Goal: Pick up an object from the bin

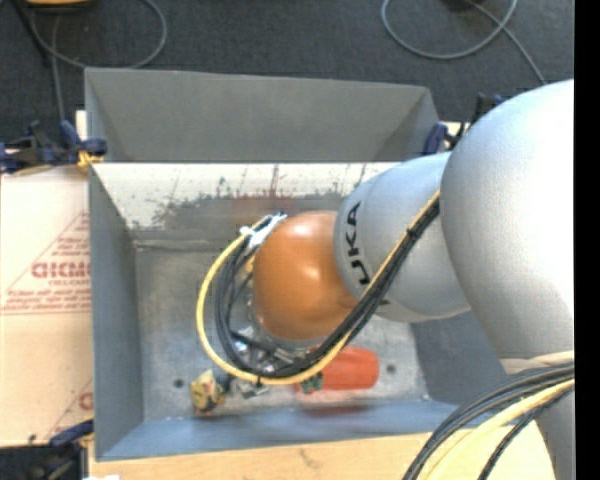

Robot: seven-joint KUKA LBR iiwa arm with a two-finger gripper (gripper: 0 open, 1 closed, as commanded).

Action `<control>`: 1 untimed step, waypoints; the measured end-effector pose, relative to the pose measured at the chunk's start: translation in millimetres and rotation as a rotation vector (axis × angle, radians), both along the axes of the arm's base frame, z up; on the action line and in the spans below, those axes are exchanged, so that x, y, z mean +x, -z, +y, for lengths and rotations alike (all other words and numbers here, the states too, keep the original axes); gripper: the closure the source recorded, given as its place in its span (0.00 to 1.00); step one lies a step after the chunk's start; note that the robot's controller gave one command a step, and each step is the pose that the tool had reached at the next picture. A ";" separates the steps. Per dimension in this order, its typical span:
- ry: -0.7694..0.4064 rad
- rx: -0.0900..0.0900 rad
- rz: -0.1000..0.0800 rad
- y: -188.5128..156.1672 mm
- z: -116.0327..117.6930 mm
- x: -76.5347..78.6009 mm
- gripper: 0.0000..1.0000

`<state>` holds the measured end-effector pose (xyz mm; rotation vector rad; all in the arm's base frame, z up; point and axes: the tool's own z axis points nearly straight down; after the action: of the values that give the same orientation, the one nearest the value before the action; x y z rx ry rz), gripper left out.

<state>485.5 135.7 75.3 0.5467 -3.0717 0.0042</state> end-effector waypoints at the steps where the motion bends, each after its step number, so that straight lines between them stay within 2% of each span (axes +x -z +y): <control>1: 0.001 0.001 -0.002 -0.2 0.2 0.6 1.00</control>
Offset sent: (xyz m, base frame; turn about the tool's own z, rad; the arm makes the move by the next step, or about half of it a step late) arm 0.0104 0.0015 0.1469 -0.2438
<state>486.1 135.9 75.4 0.5455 -3.0737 0.0036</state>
